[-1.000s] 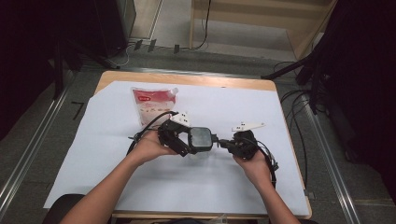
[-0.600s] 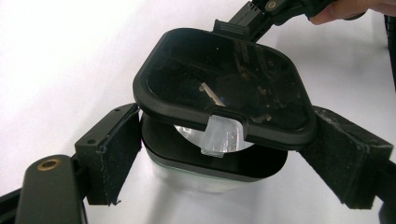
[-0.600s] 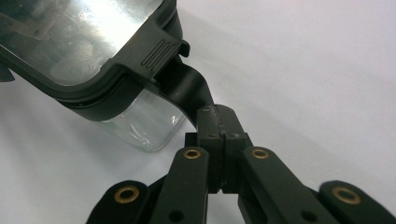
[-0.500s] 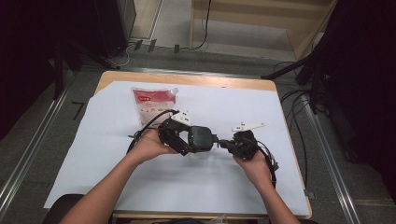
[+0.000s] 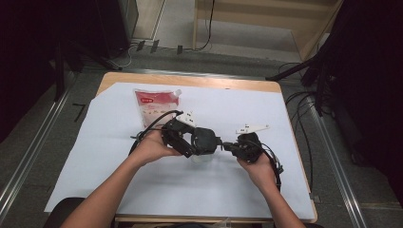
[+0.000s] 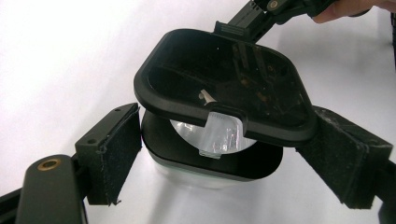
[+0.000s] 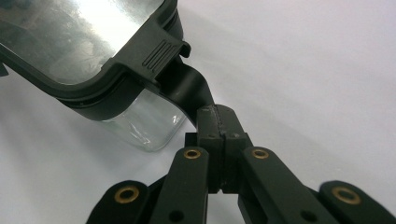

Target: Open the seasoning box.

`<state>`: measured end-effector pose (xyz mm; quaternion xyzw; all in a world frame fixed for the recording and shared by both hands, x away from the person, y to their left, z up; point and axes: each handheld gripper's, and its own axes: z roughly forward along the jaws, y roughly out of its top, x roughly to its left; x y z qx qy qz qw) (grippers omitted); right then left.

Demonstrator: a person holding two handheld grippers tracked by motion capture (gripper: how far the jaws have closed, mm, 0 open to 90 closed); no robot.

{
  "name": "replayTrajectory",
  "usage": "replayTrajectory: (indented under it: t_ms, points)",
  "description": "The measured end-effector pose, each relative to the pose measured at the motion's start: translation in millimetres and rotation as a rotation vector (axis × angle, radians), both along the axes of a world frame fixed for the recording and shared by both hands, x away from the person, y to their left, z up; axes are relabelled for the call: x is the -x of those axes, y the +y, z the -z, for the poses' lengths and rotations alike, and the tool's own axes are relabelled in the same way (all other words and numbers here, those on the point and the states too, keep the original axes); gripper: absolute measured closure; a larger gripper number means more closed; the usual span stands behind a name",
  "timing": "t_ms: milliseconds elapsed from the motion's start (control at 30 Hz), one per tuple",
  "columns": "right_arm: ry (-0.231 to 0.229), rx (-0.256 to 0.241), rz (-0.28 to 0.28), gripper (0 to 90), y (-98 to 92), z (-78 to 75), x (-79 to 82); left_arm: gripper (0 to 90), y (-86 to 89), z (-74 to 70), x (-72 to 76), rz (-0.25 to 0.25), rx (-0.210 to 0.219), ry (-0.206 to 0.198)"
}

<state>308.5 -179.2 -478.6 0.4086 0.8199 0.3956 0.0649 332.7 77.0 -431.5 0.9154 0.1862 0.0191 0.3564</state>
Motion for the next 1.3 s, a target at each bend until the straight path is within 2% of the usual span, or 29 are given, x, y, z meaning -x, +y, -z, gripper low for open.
replayTrajectory:
  t_ms: [167, 200, 233, 267, 400, 667, 767, 867, 1000, 1167, 1300]
  points:
    - [0.001, 0.001, 0.001, 90.0, 0.2, -0.3, 0.1, 16.6, -0.3, -3.1, 1.0, 0.004, 0.002, -0.007]
    - [0.001, 0.001, 0.0, 90.0, 0.1, -0.3, 0.1, 17.0, 0.0, -4.6, 1.5, 0.006, 0.013, 0.001]
    - [0.001, 0.0, 0.0, 90.0, 0.1, -0.4, 0.1, 22.6, 0.6, -5.2, 1.1, 0.02, 0.029, 0.01]
    - [0.001, 0.0, 0.0, 90.0, 0.2, -0.4, 0.0, 24.3, 0.1, -6.4, 1.8, 0.018, 0.044, 0.015]
    - [0.0, 0.001, 0.0, 90.0, 0.2, -0.6, 0.3, 26.0, -1.7, -9.0, 4.3, 0.03, 0.006, -0.006]
    - [-0.001, -0.003, -0.005, 90.0, -0.2, -1.4, 0.3, 44.4, -4.6, -18.9, 8.2, 0.076, -0.008, 0.0]
    - [-0.006, -0.003, -0.009, 90.0, -0.4, -1.5, 0.3, 50.0, -6.3, -22.5, 10.2, 0.09, -0.015, -0.016]
    - [-0.004, -0.004, -0.009, 90.0, -0.3, -1.5, 0.4, 55.8, -9.1, -25.7, 10.5, 0.104, -0.016, -0.01]
    - [-0.003, -0.003, -0.009, 90.0, -0.4, -1.5, 0.5, 62.7, -12.8, -28.8, 10.4, 0.125, 0.003, 0.005]
    - [-0.005, -0.006, -0.012, 90.0, -0.7, -1.3, 0.1, 70.4, -18.2, -34.5, 12.5, 0.121, -0.024, 0.016]
    - [-0.007, -0.005, -0.013, 90.0, -0.9, -1.3, 0.0, 77.4, -21.8, -37.8, 12.4, 0.139, -0.005, 0.023]
